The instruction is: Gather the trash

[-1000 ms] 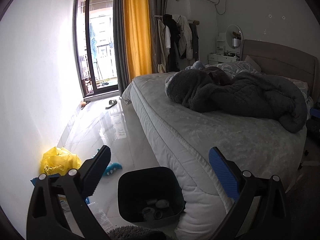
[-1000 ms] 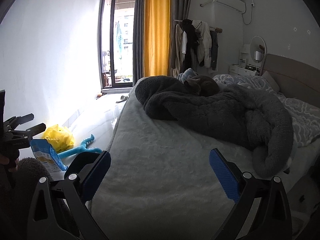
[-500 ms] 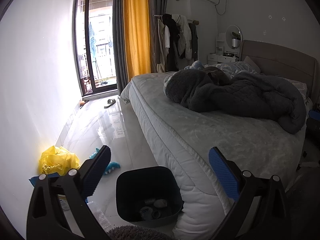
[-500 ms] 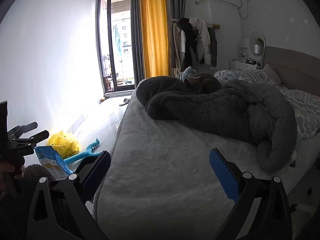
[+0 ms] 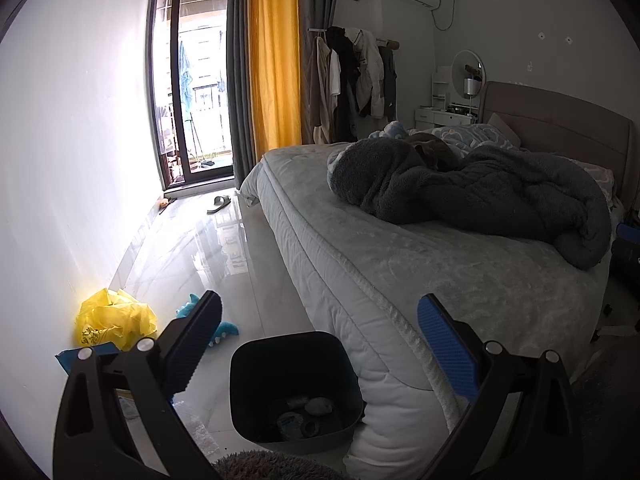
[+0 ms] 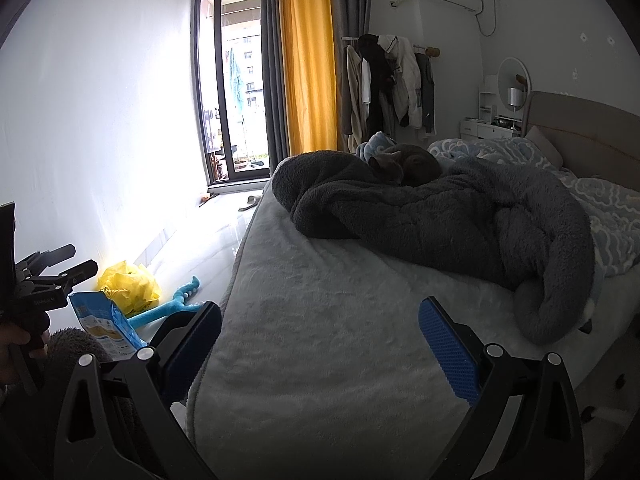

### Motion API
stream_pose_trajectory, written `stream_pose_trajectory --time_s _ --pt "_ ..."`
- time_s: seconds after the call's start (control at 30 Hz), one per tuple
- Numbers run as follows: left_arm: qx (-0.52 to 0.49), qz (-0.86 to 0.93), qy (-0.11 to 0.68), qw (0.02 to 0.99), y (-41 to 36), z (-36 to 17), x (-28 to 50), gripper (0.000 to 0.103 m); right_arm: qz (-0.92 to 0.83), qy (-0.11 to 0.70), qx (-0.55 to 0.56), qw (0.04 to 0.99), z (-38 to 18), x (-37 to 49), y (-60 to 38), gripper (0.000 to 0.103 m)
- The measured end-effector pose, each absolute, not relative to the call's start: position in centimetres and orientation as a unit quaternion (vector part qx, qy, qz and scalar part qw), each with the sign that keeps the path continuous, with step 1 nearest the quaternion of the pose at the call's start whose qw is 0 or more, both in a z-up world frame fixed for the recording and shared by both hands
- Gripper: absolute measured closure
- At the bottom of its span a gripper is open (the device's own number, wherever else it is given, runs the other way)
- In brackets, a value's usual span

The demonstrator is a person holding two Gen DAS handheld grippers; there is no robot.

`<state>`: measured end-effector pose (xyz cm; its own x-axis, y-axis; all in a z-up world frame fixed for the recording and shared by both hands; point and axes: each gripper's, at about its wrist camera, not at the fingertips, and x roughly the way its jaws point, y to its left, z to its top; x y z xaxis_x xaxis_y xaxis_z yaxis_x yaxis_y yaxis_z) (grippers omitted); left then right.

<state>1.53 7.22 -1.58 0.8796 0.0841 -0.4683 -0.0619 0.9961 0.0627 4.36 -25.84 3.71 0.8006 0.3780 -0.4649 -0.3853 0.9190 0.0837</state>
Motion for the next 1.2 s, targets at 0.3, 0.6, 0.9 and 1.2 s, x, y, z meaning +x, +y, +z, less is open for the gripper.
stream_pose_trajectory --time_s 0.3,0.6,0.9,1.2 --pt "0.023 0.037 0.243 0.969 7.16 -1.62 1.53 0.003 0.201 0.244 -0.007 0.949 3.68 4.32 -25.82 0.003" --pt "0.022 0.038 0.243 0.969 7.1 -1.6 1.54 0.003 0.201 0.244 -0.008 0.949 3.71 4.33 -25.82 0.003" --pt "0.022 0.038 0.243 0.969 7.11 -1.54 1.54 0.003 0.201 0.244 -0.007 0.949 3.73 4.35 -25.83 0.003" --pt "0.022 0.038 0.243 0.969 6.9 -1.68 1.5 0.003 0.201 0.244 -0.008 0.949 3.77 4.41 -25.86 0.003"
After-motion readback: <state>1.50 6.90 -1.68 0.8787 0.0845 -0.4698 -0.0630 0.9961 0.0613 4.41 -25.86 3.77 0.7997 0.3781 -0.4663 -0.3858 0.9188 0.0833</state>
